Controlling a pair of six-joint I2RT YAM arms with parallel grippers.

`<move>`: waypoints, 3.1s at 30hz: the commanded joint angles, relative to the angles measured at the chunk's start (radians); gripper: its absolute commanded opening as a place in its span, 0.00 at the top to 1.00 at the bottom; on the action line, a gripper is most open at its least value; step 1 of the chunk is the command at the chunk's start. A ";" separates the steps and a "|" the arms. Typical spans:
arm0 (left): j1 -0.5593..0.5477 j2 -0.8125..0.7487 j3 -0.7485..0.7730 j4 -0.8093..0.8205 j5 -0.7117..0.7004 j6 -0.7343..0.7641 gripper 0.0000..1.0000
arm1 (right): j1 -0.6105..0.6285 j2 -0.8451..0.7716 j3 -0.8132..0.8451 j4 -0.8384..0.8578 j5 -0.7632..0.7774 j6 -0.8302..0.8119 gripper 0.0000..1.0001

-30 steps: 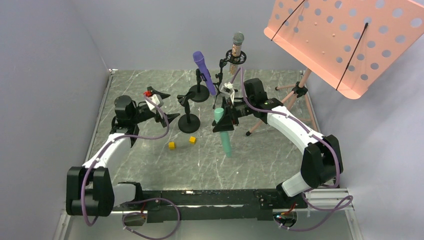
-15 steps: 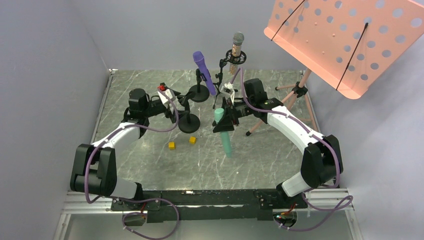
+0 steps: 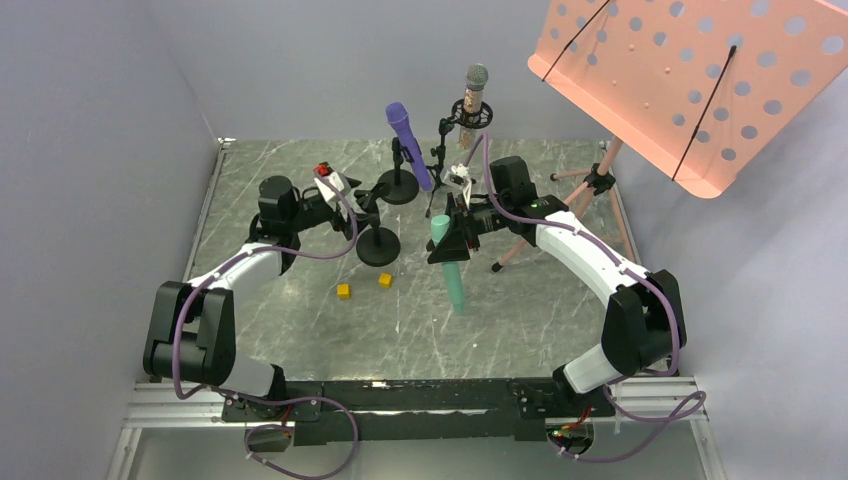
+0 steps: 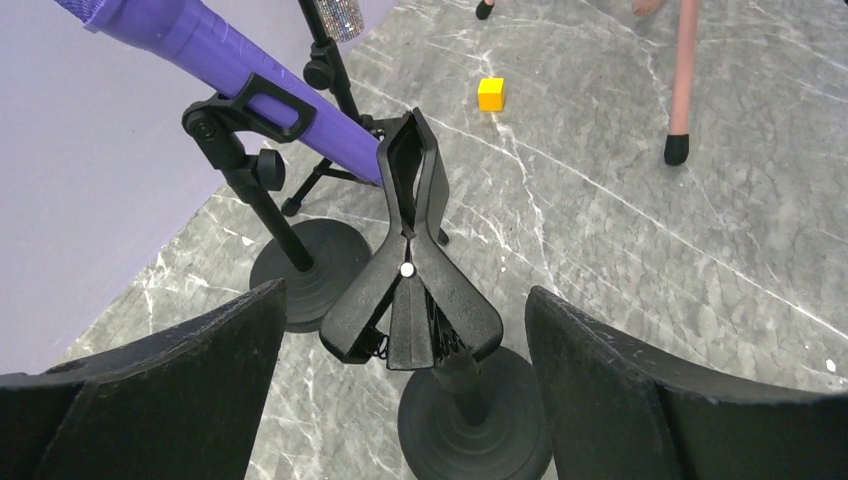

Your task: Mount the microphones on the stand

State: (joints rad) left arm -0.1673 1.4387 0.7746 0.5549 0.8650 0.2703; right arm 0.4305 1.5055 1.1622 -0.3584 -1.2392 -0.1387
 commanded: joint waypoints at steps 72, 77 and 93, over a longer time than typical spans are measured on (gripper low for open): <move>-0.009 0.013 0.104 -0.144 0.102 -0.002 0.80 | 0.195 0.484 0.768 0.087 0.455 -0.083 0.89; -0.008 0.010 0.093 -0.131 0.101 -0.018 0.81 | 0.195 0.436 0.699 0.095 0.427 -0.097 0.89; 0.021 0.007 0.026 0.035 0.152 -0.180 0.82 | 0.162 0.479 0.741 0.140 0.149 -0.159 0.87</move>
State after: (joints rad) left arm -0.1574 1.4567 0.8024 0.4877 0.9871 0.1570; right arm 0.5949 1.9949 1.8359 -0.2676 -0.9298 -0.2855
